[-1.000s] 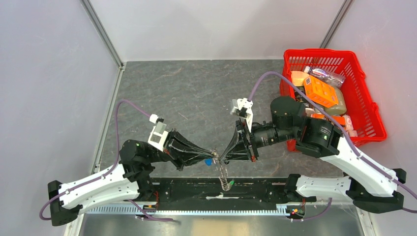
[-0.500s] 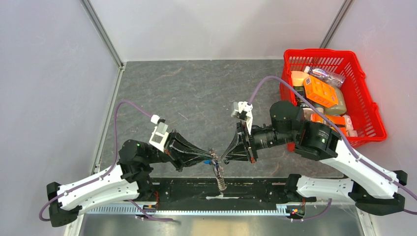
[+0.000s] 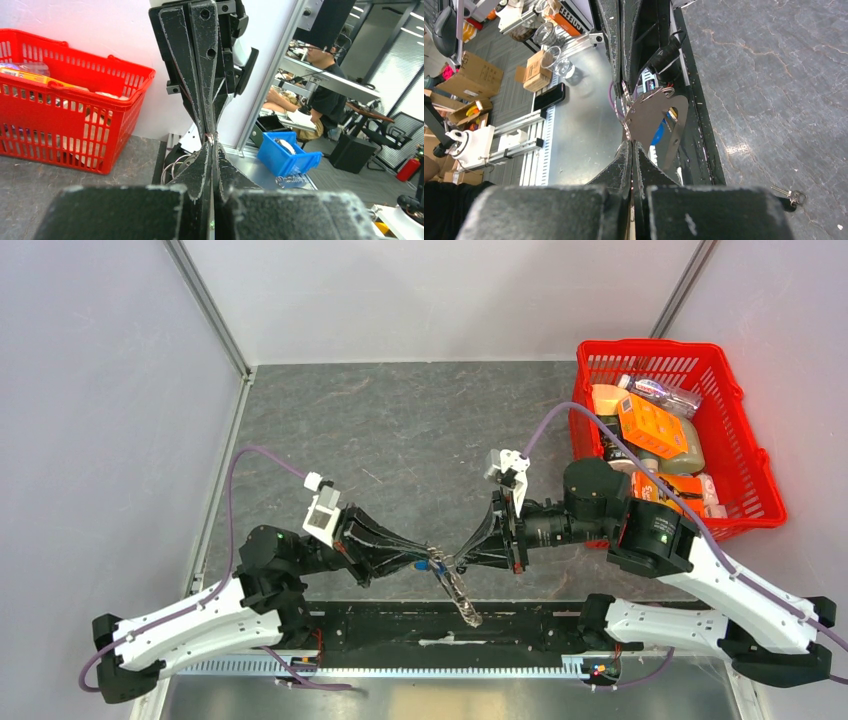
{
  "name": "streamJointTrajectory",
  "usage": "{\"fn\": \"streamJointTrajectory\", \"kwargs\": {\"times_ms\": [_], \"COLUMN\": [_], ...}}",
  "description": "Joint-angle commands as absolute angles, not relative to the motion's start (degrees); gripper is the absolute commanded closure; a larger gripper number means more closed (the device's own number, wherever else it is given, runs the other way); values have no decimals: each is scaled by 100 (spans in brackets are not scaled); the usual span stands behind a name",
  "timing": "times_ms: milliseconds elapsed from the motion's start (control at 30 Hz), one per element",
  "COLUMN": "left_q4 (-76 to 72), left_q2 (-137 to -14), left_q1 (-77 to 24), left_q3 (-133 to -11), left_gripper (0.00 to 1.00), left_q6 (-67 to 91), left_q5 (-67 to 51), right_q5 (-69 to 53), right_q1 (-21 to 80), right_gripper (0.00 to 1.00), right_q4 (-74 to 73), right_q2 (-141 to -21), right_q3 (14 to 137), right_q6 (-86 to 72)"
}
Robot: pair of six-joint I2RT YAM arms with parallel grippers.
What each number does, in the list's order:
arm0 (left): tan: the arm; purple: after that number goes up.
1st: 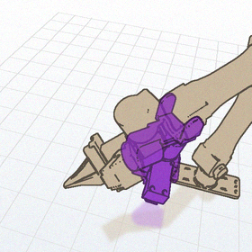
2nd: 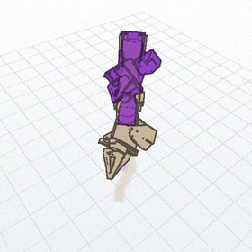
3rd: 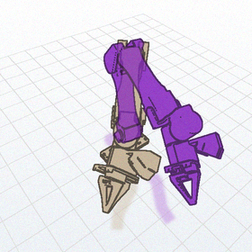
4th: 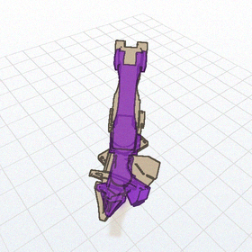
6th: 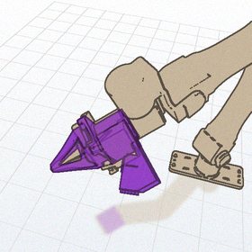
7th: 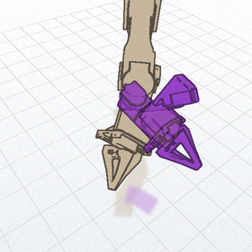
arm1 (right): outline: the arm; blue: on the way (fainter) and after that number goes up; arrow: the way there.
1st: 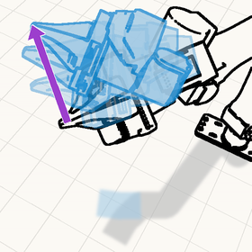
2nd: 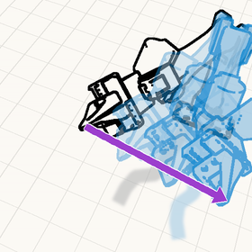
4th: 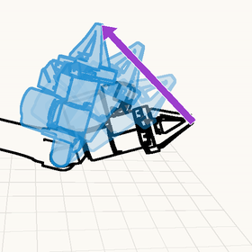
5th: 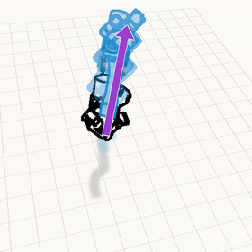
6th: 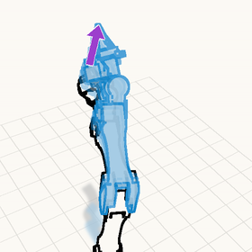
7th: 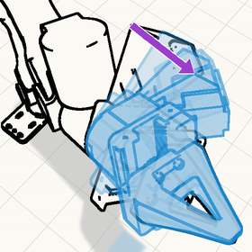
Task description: Put the keys on the keyring
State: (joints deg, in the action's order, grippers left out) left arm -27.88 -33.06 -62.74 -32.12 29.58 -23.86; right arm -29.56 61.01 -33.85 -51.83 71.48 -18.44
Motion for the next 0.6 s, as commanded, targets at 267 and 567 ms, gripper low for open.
{"fn": "streamJointTrajectory", "kwargs": {"times_ms": [267,567], "left_q4": [-3413,-3514], "left_q2": [-3131,-3439], "left_q1": [-6278,-6283], "left_q3": [-3556,-3698], "left_gripper": [98,98], "left_q6": [3121,3068], "left_q5": [-1585,-1557], "right_q5": [-2586,-1714], "right_q1": [6108,6108], "right_gripper": [100,70], "right_q4": [-3177,-3511], "right_q2": [-5338,-5249], "right_q3": [7326,7259], "right_q6": [-2110,-1639]}}
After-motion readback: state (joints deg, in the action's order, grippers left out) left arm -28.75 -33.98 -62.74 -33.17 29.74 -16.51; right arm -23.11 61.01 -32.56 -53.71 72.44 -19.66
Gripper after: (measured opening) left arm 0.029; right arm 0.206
